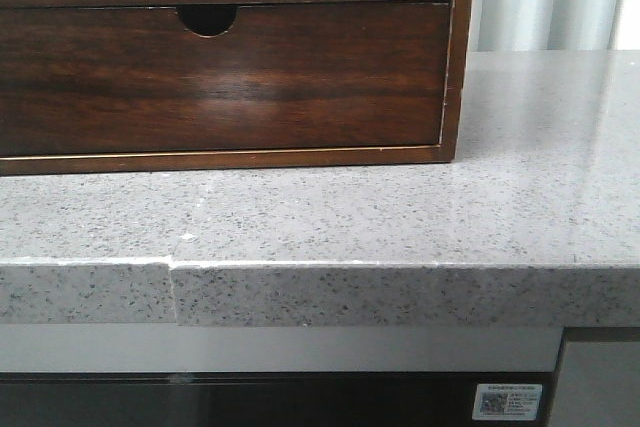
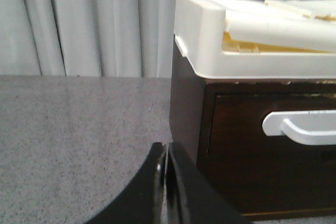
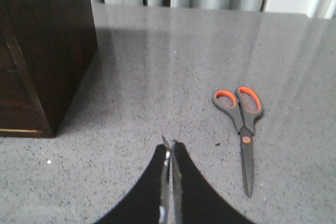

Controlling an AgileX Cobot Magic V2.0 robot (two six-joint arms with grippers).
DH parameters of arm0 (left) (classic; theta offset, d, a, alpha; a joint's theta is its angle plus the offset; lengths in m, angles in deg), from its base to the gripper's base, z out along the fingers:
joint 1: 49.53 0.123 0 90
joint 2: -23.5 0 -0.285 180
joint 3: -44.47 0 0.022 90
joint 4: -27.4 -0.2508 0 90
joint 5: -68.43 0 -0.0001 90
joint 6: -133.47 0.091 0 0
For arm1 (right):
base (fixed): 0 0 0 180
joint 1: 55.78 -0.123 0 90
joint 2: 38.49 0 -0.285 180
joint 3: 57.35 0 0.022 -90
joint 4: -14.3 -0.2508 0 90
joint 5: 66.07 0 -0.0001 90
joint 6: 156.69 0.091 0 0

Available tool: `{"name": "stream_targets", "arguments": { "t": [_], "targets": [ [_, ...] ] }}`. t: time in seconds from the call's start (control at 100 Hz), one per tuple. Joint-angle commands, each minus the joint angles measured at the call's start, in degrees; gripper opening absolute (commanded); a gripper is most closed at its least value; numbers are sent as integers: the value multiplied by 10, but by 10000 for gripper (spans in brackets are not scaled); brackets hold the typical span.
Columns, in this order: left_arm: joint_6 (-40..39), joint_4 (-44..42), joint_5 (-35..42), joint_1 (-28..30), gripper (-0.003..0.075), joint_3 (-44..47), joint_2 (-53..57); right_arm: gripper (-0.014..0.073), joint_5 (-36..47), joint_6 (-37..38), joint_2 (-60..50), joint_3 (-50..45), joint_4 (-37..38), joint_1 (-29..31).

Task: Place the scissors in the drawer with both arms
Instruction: 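Move the left gripper toward the white drawer handle of the wooden cabinet, then grasp the white drawer handle with the left gripper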

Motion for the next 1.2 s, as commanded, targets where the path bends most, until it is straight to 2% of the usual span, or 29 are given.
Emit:
{"name": "stream_targets", "arguments": {
  "t": [0.0,0.7,0.79,0.83,0.88,0.94,0.98,1.03,1.1,1.19],
  "targets": [
    [4,1,20,-4,-20,-23,-22,-69,28,0,16,22,13,4],
    [4,6,21,-4,-20,-22,-23,-69,45,0,17,22,12,4],
    [4,-6,25,-4,-3,-19,-23,-17,55,0,17,22,12,4],
    [4,-22,29,-4,45,-17,-23,54,61,0,17,22,13,4],
    [4,-40,29,-4,144,-14,-23,169,72,0,17,22,14,4],
    [4,-57,30,-4,316,-12,-23,325,86,0,17,22,17,4],
    [4,-59,31,-4,433,-11,-23,400,90,0,17,22,18,4],
    [4,-59,31,-4,536,-11,-23,477,90,0,17,22,18,4],
    [4,-59,31,-4,599,-11,-23,531,90,0,17,22,18,4],
    [4,-59,31,-4,599,-11,-23,535,90,0,17,22,18,4]
  ]
}}
